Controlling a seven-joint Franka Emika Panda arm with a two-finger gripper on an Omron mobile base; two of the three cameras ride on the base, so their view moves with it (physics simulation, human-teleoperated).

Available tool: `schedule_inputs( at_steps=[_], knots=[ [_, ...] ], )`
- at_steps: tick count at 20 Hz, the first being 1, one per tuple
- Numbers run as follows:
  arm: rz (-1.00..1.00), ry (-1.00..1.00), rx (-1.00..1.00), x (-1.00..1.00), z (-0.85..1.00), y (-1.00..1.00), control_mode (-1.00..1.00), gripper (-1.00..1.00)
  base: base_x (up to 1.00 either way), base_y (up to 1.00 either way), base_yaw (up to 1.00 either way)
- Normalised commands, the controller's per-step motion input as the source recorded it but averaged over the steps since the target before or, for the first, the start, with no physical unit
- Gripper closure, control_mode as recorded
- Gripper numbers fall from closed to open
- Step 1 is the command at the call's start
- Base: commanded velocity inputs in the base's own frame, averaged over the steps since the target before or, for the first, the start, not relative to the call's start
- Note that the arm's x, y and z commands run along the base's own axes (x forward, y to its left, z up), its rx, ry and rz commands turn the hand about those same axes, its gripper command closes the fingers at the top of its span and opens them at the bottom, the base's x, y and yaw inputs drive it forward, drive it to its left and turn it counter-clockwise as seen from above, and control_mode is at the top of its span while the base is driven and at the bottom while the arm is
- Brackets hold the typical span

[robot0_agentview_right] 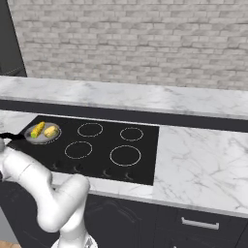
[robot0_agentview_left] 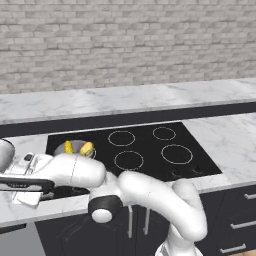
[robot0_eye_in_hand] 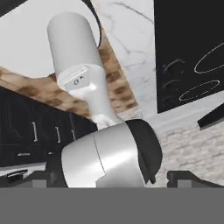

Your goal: Put the potato and corn in the pan. Then turn on the front left burner and set the heat to medium.

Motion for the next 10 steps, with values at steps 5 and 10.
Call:
schedule_inputs(
  at_steps=[5,10],
  knots=[
    [0.35,0.58,-0.16,-0.36,0.78,-0.03,-1.0,-1.0,0.0,0.0,0.0],
    [0.4,0.73,-0.22,-0.23,0.03,-0.24,-1.0,-1.0,0.0,0.0,0.0]
  ],
)
